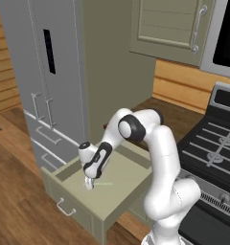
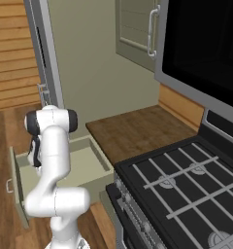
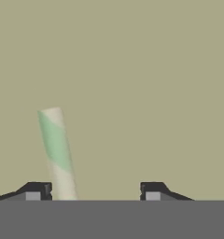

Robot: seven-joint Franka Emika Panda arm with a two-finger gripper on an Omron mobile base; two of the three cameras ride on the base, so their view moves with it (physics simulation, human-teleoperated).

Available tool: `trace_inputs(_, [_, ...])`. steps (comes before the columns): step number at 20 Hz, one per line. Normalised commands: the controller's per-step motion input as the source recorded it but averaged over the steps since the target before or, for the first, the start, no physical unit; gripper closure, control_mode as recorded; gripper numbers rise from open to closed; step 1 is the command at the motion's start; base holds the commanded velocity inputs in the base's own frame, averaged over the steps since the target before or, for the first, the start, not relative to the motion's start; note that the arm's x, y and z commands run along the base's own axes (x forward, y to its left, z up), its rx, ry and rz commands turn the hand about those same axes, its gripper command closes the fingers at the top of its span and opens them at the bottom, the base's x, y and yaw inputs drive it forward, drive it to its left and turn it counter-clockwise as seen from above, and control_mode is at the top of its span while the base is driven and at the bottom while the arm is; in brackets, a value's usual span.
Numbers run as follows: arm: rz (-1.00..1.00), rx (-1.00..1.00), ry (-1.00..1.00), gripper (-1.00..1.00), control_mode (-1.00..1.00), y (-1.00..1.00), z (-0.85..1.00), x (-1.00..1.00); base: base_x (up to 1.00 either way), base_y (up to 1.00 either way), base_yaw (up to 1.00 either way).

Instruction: Take a straw from the drawer in front and place it inside the glass cup on the dining counter.

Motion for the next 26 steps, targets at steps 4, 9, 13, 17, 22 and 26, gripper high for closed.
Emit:
trace_inputs(4, [0.11, 0.0, -0.02, 1.0, -1.0, 0.0, -0.27, -0.05, 0.0, 0.0, 0.0])
trace_inputs(9, [0.09, 0.0, -0.06, 1.0, -1.0, 0.0, -0.24, 0.0, 0.0, 0.0, 0.0])
trace_inputs(13, [0.06, 0.0, -0.08, 1.0, -1.0, 0.0, -0.05, -0.04, 0.0, 0.0, 0.0])
trace_inputs(17, [0.03, 0.0, -0.09, 1.0, -1.0, 0.0, 0.08, -0.25, 0.0, 0.0, 0.0])
trace_inputs(22, [0.0, 0.0, 0.0, 1.0, -1.0, 0.0, 0.24, -0.24, 0.0, 0.0, 0.0])
trace_inputs(26, [0.0, 0.04, 0.0, 1.0, -1.0, -0.01, 0.6, -0.27, 0.0, 0.0, 0.0])
